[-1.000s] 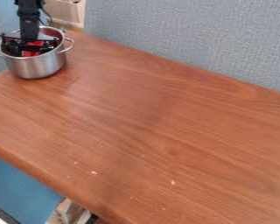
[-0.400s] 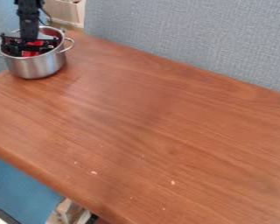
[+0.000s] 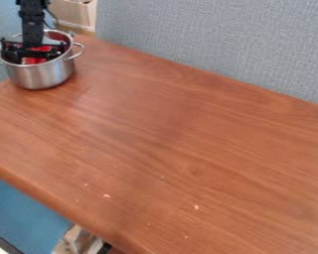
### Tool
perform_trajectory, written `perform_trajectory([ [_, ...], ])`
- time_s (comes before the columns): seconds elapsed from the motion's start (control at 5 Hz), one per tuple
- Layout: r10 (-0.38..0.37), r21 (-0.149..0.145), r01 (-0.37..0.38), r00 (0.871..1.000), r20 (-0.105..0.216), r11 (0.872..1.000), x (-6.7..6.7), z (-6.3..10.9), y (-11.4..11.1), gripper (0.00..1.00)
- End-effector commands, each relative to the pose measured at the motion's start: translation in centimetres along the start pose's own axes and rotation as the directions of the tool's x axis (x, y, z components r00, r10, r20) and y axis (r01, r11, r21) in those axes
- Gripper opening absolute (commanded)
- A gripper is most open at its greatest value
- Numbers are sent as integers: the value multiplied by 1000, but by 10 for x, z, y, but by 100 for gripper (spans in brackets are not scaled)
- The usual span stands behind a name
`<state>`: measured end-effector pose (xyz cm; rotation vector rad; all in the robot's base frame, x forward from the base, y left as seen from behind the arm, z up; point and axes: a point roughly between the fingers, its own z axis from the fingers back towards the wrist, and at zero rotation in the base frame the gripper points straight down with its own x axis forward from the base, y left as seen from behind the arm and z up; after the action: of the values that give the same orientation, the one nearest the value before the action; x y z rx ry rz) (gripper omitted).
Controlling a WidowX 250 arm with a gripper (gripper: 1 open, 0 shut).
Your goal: Put the red object in the metal pot
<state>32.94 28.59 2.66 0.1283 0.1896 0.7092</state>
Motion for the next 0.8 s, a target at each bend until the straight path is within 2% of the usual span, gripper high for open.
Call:
perform_trajectory([
  [0.0, 39, -5, -39, 999, -5, 999, -1, 1, 15, 100],
  [0.6, 49, -11, -49, 999, -11, 999, -3, 3, 17, 100],
])
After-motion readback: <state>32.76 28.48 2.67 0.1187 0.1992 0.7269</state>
